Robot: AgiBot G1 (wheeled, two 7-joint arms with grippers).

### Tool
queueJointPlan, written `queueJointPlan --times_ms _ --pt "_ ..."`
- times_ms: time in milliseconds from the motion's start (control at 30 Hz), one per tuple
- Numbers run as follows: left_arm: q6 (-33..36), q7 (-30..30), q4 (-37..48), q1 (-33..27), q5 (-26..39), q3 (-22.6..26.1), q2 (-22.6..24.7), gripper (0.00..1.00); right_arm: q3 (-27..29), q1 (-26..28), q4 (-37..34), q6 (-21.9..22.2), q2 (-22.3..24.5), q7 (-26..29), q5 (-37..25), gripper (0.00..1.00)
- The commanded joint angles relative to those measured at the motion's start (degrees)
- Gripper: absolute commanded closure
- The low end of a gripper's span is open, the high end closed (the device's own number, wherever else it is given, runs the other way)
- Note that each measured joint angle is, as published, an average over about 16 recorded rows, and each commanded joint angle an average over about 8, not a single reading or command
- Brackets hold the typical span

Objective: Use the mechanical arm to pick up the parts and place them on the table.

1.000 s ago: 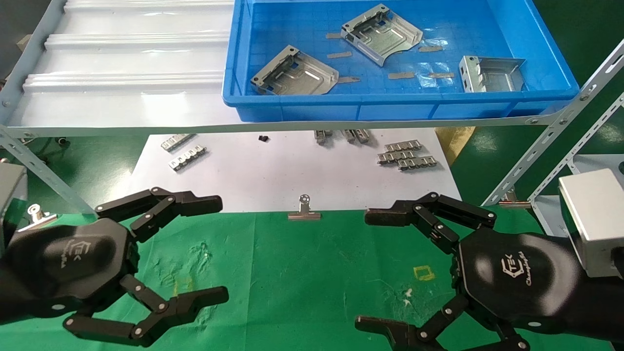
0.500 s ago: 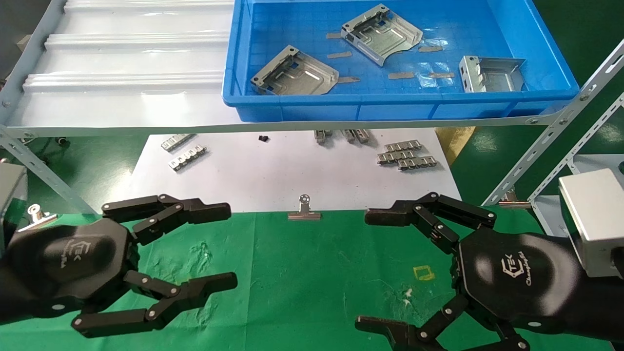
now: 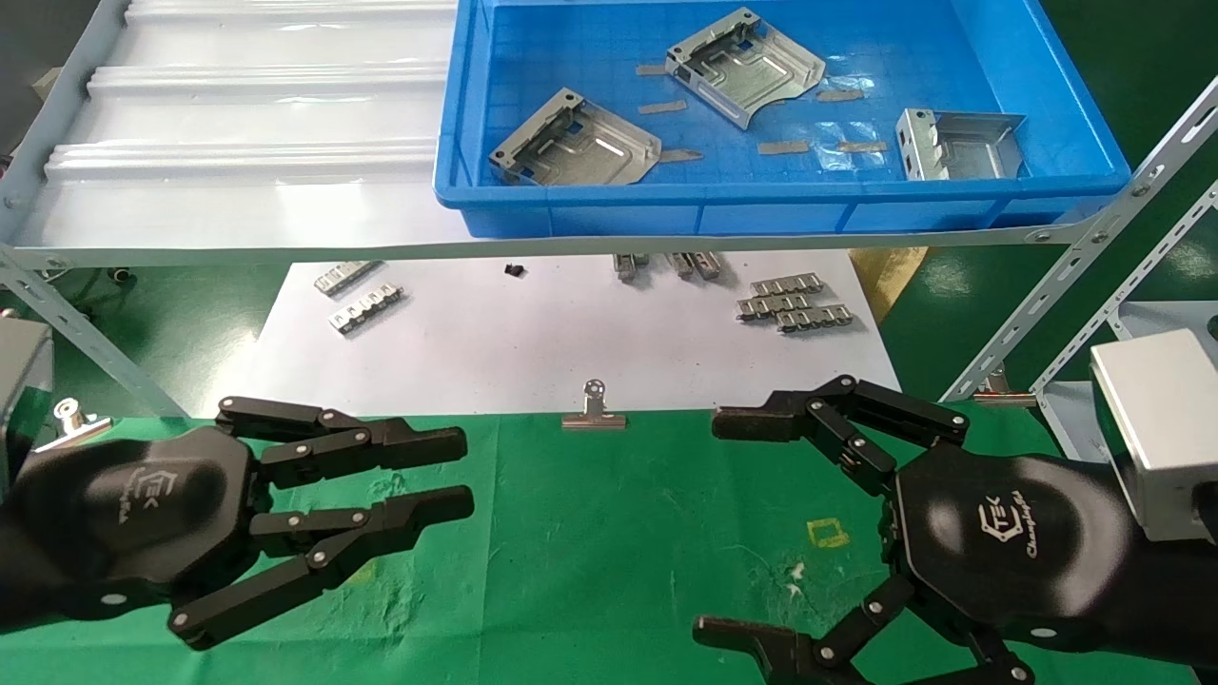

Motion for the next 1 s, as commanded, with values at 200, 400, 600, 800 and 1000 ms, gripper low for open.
queueJointPlan --times_ms 200,400,600,800,1000 --pt "0.00 0.00 0.00 0.00 0.00 0.00 0.00 1.00 0.00 0.51 0.13 0.23 0.05 0.09 -0.34 0.00" --pt "0.01 0.01 0.02 -0.01 0.00 0.01 0.00 1.00 -0.96 7.65 0.10 3.21 -1.47 3.17 -3.96 0.00" --pt "0.01 0.02 0.03 -0.02 -0.01 0.02 0.00 1.00 -4.72 21.41 -6.13 8.68 -7.70 8.68 -12.55 0.00" --pt "0.01 0.02 0.03 -0.02 -0.01 0.03 0.00 1.00 -9.64 34.45 -21.23 15.19 -16.96 12.51 -22.52 0.00" --pt "0.01 0.03 0.03 -0.03 -0.02 0.04 0.00 0.99 -14.38 43.65 -38.21 22.52 -26.01 12.58 -31.84 0.00"
